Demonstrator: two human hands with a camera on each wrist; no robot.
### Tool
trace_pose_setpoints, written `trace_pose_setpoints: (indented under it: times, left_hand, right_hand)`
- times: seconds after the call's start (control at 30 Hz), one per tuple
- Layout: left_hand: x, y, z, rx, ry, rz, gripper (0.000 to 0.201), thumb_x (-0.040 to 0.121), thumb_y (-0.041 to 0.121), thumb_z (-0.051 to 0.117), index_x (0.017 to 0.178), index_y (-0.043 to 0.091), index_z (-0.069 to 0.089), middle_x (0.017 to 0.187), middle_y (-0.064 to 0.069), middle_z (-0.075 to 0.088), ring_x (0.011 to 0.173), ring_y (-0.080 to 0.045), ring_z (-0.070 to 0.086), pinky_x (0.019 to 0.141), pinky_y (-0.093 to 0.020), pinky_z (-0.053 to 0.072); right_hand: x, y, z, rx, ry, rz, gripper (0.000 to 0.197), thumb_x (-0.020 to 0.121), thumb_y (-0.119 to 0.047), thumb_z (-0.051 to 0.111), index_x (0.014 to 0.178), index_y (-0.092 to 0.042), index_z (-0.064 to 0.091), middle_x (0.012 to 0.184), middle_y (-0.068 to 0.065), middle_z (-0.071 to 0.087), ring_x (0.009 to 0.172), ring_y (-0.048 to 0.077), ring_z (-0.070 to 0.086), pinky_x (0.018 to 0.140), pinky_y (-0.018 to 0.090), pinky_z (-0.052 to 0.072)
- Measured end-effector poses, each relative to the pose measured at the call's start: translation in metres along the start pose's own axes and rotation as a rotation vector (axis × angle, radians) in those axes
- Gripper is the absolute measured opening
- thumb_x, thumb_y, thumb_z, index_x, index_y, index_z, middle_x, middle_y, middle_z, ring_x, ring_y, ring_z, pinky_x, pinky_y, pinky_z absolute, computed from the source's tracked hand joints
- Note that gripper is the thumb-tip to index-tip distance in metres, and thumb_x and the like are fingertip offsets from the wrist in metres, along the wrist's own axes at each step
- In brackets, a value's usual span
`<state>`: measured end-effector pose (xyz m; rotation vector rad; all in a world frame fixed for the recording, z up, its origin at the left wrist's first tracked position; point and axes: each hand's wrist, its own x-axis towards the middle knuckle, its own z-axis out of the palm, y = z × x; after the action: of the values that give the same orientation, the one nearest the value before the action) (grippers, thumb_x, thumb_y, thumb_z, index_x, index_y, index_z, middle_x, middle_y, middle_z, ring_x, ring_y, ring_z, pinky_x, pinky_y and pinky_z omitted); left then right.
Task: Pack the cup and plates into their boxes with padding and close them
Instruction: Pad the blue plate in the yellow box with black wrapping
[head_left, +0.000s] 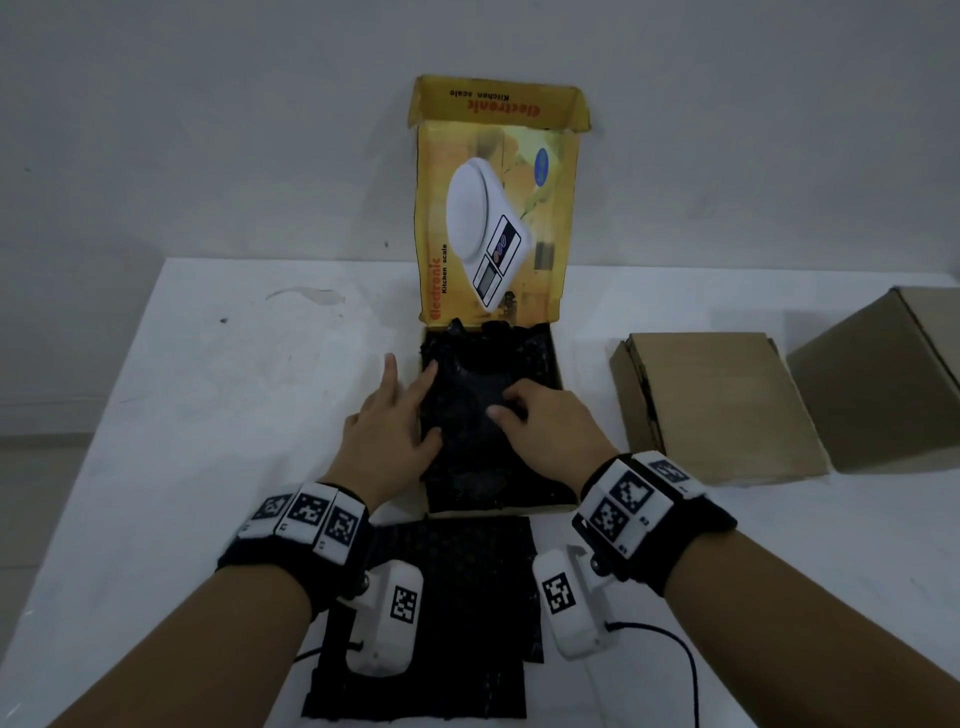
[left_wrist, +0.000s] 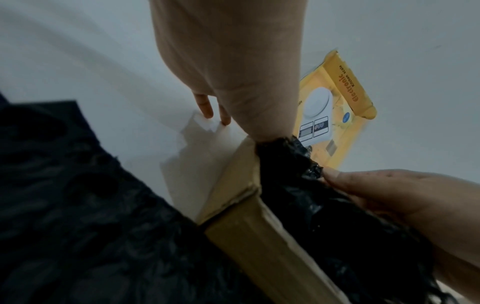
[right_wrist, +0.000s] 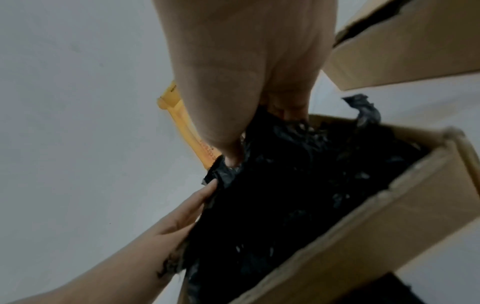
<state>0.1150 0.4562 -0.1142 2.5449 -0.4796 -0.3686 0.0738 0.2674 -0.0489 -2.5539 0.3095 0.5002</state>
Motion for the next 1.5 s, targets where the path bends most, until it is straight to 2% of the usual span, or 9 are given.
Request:
trace_pose_setpoints:
  times: [0.23, 0.43, 0.73, 0.87, 0.93, 1.0, 1.13, 1.27, 1.5]
  left_hand:
    - [0.0, 0.0, -0.004, 0.007, -0.034, -0.001, 0.071, 0.092, 0.044, 0.048, 0.147, 0.045, 0.003, 0.159, -0.008, -0.003, 0.142, -0.03, 0.02, 0.108, -0.05, 0.028]
    - [-0.001, 0.0, -0.003, 0.03, -0.021, 0.006, 0.072, 0.093, 0.046, 0.047, 0.147, 0.045, 0.0, 0.16, -0.007, 0.0, 0.142, -0.03, 0.019, 0.108, -0.05, 0.025]
    - [-0.005, 0.002, -0.009, -0.099, -0.031, 0.011, 0.072, 0.091, 0.053, 0.047, 0.147, 0.046, 0.003, 0.16, 0.003, -0.001, 0.143, -0.024, 0.023, 0.109, -0.047, 0.03]
    - [-0.012, -0.005, -0.019, -0.376, 0.023, 0.029, 0.064, 0.089, 0.052, 0.047, 0.144, 0.05, 0.015, 0.158, 0.006, 0.013, 0.137, -0.018, 0.036, 0.108, -0.039, 0.037]
    - [-0.017, -0.006, -0.024, -0.442, 0.057, 0.009, 0.062, 0.09, 0.048, 0.048, 0.145, 0.046, 0.02, 0.155, 0.0, 0.027, 0.129, -0.017, 0.046, 0.101, -0.026, 0.038]
    - [-0.021, -0.007, -0.027, -0.445, 0.09, -0.033, 0.058, 0.094, 0.037, 0.049, 0.146, 0.041, 0.023, 0.146, -0.007, 0.043, 0.123, -0.017, 0.052, 0.094, -0.019, 0.036]
    - [-0.028, -0.008, -0.029, -0.47, 0.094, -0.068, 0.056, 0.097, 0.028, 0.048, 0.146, 0.04, 0.024, 0.149, 0.002, 0.038, 0.126, -0.018, 0.049, 0.095, -0.021, 0.036]
    - [-0.03, -0.015, -0.027, -0.474, 0.07, -0.077, 0.055, 0.097, 0.029, 0.048, 0.145, 0.041, 0.025, 0.148, 0.006, 0.039, 0.126, -0.016, 0.05, 0.095, -0.022, 0.037]
    - [-0.024, -0.02, -0.027, -0.495, 0.057, -0.126, 0.053, 0.096, 0.034, 0.048, 0.145, 0.04, 0.028, 0.144, 0.008, 0.045, 0.122, -0.013, 0.052, 0.094, -0.024, 0.039]
  right_hand:
    - [-0.014, 0.015, 0.024, -0.434, -0.11, -0.173, 0.116, 0.067, -0.078, 0.054, 0.151, -0.023, -0.004, 0.156, 0.011, -0.022, 0.141, 0.033, 0.01, 0.112, 0.045, 0.024]
    - [0.003, 0.018, 0.028, -0.611, -0.03, -0.288, 0.129, 0.061, -0.086, 0.049, 0.146, -0.023, -0.025, 0.151, 0.016, -0.032, 0.141, 0.033, -0.026, 0.115, 0.053, -0.004]
    - [-0.002, 0.022, 0.029, -0.622, -0.142, -0.306, 0.111, 0.067, -0.089, 0.019, 0.146, -0.025, -0.024, 0.155, 0.012, -0.023, 0.142, 0.026, -0.026, 0.111, 0.056, -0.018]
    - [-0.025, 0.011, 0.021, -0.427, 0.046, -0.482, 0.085, 0.082, -0.07, 0.04, 0.149, -0.021, 0.02, 0.155, 0.008, 0.023, 0.144, 0.025, 0.015, 0.116, 0.05, 0.004]
    - [-0.038, 0.004, 0.025, -0.345, 0.23, -0.678, 0.044, 0.086, -0.044, 0.053, 0.121, -0.019, 0.056, 0.117, 0.005, 0.059, 0.111, 0.027, 0.052, 0.098, 0.042, 0.035]
    - [-0.054, -0.002, 0.039, -0.303, 0.263, -0.853, 0.014, 0.083, -0.025, 0.057, 0.091, -0.017, 0.064, 0.082, 0.003, 0.061, 0.076, 0.024, 0.056, 0.068, 0.035, 0.043]
    - [-0.077, 0.001, 0.087, -0.428, 0.016, -0.871, 0.028, 0.073, -0.023, 0.071, 0.099, -0.014, 0.063, 0.082, 0.006, 0.065, 0.067, 0.025, 0.061, 0.044, 0.03, 0.05]
    - [-0.082, 0.005, 0.107, -0.396, -0.02, -0.677, 0.066, 0.067, -0.017, 0.078, 0.126, -0.012, 0.05, 0.11, 0.014, 0.06, 0.085, 0.029, 0.062, 0.051, 0.034, 0.055]
    - [-0.08, -0.009, 0.089, -0.305, -0.11, -0.434, 0.049, 0.087, -0.009, 0.054, 0.134, -0.011, 0.043, 0.123, 0.012, 0.055, 0.108, 0.03, 0.054, 0.083, 0.04, 0.049]
